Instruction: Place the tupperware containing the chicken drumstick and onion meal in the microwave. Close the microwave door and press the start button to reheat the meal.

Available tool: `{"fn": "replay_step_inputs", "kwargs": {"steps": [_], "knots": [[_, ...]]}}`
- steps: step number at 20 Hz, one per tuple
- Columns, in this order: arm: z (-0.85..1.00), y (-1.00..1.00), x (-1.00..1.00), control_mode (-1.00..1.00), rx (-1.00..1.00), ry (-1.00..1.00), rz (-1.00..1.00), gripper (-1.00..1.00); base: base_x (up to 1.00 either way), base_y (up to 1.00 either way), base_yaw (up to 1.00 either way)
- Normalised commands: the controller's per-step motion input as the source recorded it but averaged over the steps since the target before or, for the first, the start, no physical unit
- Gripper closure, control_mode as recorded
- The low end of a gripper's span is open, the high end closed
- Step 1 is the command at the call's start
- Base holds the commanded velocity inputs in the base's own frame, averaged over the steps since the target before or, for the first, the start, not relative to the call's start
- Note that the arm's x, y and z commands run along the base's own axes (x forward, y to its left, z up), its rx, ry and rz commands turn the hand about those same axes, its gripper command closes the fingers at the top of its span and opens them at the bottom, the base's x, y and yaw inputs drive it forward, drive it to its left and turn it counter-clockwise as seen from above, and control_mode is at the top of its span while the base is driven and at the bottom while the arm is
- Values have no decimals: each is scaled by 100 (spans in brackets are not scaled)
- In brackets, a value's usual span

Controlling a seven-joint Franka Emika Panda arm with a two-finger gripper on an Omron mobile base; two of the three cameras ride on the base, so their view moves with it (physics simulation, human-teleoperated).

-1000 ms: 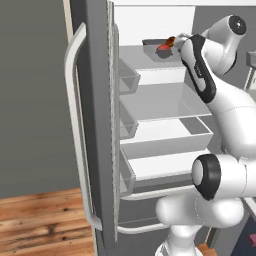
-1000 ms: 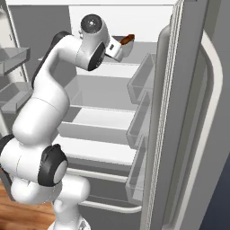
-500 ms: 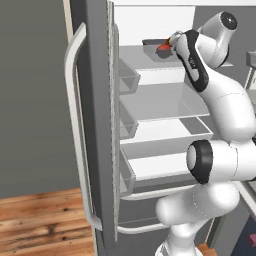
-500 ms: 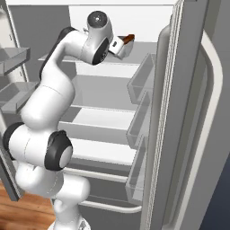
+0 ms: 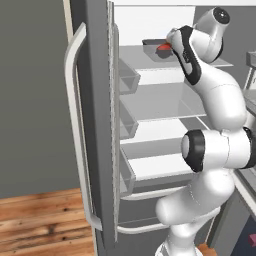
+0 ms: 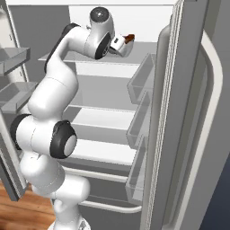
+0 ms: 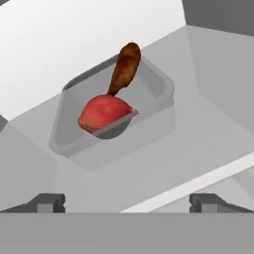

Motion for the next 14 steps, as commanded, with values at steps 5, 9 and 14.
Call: {"fn": "replay_step_inputs", "kwargs": {"steps": [5, 9, 14], "knots": [[-4, 0, 29, -100, 0, 0, -1, -100, 0, 0, 0], [-7, 0, 37, -100, 0, 0, -2, -100, 0, 0, 0], [-8, 0, 36, -100, 0, 0, -4, -100, 0, 0, 0]]}}
